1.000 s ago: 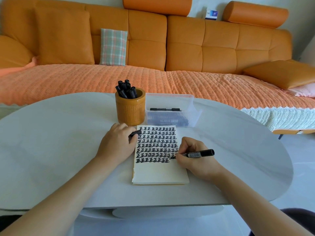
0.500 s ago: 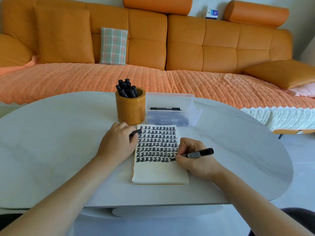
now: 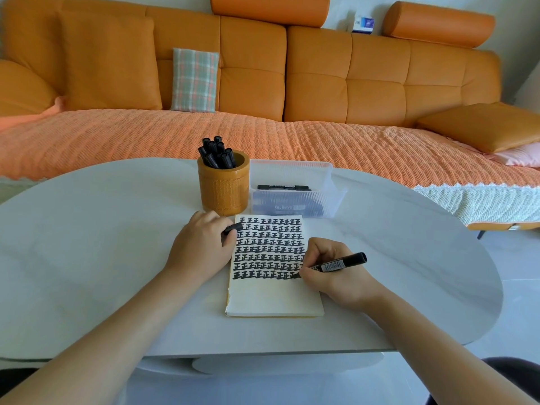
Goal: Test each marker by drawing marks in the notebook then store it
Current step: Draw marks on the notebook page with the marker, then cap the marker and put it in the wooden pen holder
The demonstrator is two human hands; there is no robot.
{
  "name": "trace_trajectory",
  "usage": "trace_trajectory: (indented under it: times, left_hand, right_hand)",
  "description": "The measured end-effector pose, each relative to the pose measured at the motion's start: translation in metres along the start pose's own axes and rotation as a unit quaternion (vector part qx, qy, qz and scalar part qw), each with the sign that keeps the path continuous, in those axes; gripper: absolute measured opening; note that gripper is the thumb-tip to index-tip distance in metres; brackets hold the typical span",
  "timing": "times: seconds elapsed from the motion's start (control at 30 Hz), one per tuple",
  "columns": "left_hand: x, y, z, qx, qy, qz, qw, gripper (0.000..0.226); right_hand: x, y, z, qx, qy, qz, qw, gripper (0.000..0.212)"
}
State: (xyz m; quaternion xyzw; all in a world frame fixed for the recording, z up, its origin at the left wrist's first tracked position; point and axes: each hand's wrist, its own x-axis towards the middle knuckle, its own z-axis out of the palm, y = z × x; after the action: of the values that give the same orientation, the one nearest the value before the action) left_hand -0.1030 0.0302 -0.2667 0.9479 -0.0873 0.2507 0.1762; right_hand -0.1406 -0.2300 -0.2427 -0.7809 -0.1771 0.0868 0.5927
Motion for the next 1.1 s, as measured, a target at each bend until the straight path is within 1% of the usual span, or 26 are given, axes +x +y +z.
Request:
trace_trajectory:
  times: [0.13, 0.23, 0.3, 0.4, 0.43, 0.5, 0.53, 0.6, 0.67, 0.73, 0.77, 0.8, 0.87, 0.93, 1.0, 1.03, 1.1]
  left_hand:
    - [0.000, 0.001, -0.001, -0.001, -0.001, -0.002, 1.000, 0.019]
    - [0.000, 0.001, -0.001, -0.002, -0.004, -0.003, 1.000, 0.022]
    - [0.000, 0.000, -0.001, -0.005, -0.007, -0.004, 1.000, 0.023]
    - [0.001, -0.001, -0.002, -0.017, -0.010, -0.011, 1.000, 0.024]
    - [0.002, -0.001, -0.003, -0.022, -0.008, -0.014, 1.000, 0.024]
    - [0.004, 0.000, -0.006, -0.018, -0.002, -0.012, 1.000, 0.022]
    - [0.005, 0.000, -0.008, -0.015, 0.003, -0.006, 1.000, 0.021]
    - [0.008, 0.002, -0.013, -0.027, 0.019, 0.008, 0.999, 0.017]
    - [0.010, 0.004, -0.017, -0.052, 0.029, 0.021, 0.998, 0.013]
    - [0.011, 0.007, -0.020, -0.070, 0.028, 0.040, 0.996, 0.012]
    - [0.011, 0.008, -0.022, -0.081, 0.025, 0.052, 0.995, 0.013]
    - [0.011, 0.009, -0.022, -0.095, 0.020, 0.064, 0.993, 0.014]
    - [0.010, 0.010, -0.023, -0.118, 0.005, 0.083, 0.990, 0.016]
    - [0.010, 0.011, -0.022, -0.129, -0.013, 0.096, 0.987, 0.018]
    - [0.010, 0.013, -0.022, -0.142, -0.030, 0.106, 0.984, 0.021]
    - [0.010, 0.015, -0.021, -0.150, -0.034, 0.109, 0.982, 0.023]
    - [0.009, 0.018, -0.021, -0.157, -0.037, 0.108, 0.981, 0.025]
  right_hand:
    - [0.000, 0.000, 0.001, 0.000, -0.007, 0.000, 1.000, 0.025]
    - [0.000, -0.005, 0.000, 0.009, -0.001, -0.013, 1.000, 0.018]
    - [0.002, -0.006, -0.004, 0.034, 0.023, -0.005, 0.999, 0.017]
    - [0.003, -0.002, -0.010, 0.114, 0.053, 0.022, 0.992, 0.020]
    - [0.003, -0.002, -0.011, 0.124, 0.062, 0.025, 0.990, 0.019]
    - [0.006, -0.005, -0.010, 0.109, 0.080, 0.019, 0.991, 0.013]
    - [0.009, -0.007, -0.010, 0.093, 0.090, 0.013, 0.991, 0.014]
    - [0.015, -0.009, -0.012, 0.053, 0.109, -0.004, 0.993, 0.022]
    - [0.019, -0.012, -0.015, 0.014, 0.099, -0.026, 0.995, 0.030]
    - [0.022, -0.014, -0.019, -0.033, 0.075, -0.045, 0.996, 0.045]
    - [0.024, -0.015, -0.020, -0.030, 0.069, -0.044, 0.996, 0.049]
    - [0.025, -0.017, -0.021, -0.001, 0.063, -0.032, 0.997, 0.049]
    - [0.028, -0.020, -0.023, 0.065, 0.051, -0.005, 0.997, 0.040]
    - [0.030, -0.022, -0.024, 0.076, 0.043, 0.007, 0.996, 0.034]
    - [0.031, -0.024, -0.024, 0.027, 0.047, 0.000, 0.999, 0.025]
    - [0.031, -0.024, -0.023, -0.016, 0.056, -0.011, 0.998, 0.022]
    - [0.032, -0.023, -0.022, -0.127, 0.075, -0.032, 0.989, 0.024]
